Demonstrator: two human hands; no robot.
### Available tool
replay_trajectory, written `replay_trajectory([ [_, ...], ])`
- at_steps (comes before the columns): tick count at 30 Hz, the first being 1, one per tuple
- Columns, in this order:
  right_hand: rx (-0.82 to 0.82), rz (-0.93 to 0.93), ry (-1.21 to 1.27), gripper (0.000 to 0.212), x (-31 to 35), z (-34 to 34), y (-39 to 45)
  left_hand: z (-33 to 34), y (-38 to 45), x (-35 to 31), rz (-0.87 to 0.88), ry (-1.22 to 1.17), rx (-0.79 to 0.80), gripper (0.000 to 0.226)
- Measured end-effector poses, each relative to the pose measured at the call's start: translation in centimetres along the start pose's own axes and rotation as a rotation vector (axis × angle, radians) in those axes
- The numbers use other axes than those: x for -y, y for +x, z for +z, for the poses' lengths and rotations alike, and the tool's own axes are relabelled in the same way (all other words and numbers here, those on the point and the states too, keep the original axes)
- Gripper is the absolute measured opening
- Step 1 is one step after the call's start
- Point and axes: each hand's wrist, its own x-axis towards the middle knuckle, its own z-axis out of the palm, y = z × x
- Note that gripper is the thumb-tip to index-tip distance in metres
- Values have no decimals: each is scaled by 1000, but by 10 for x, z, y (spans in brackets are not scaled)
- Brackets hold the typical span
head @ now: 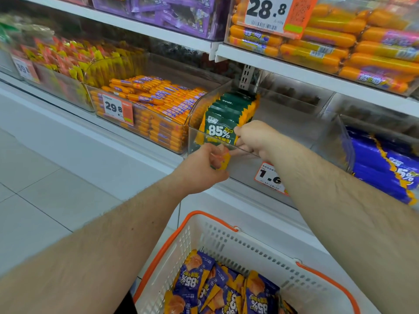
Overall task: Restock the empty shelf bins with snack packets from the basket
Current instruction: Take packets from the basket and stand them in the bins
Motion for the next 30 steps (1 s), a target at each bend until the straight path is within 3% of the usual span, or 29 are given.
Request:
replay_trajectory([
  [3,26,2,-57,29,-2,-1,-2,4,-2,-2,9,55,33,56],
  [6,-207,-123,-257,33,-8,-6,-13,9,-5,-2,13,111,102,62],
  [9,-564,-521,-266,13,-29,-6,-44,16,-9,2,-8,185,194,56],
  [11,-648,-878,-172,10,-50,0,-71,22,-11,5,-9,236,268,52],
  [13,-631,-994,-142,10,-85,11,-90,30,-13,7,-5,330,374,49],
  [17,-381,-599,-101,9,-175,36,-110,48,-18,13,-4,586,646,49],
  [21,65,-141,-372,17,-255,65,-117,62,-23,15,0,712,768,50],
  [25,616,99,-673,24,-322,99,-128,74,-25,20,-34,766,837,51],
  [29,854,224,-687,17,-358,128,-154,83,-25,25,-47,798,872,53],
  [30,916,220,-677,25,-361,134,-158,84,-25,26,-47,810,877,53],
])
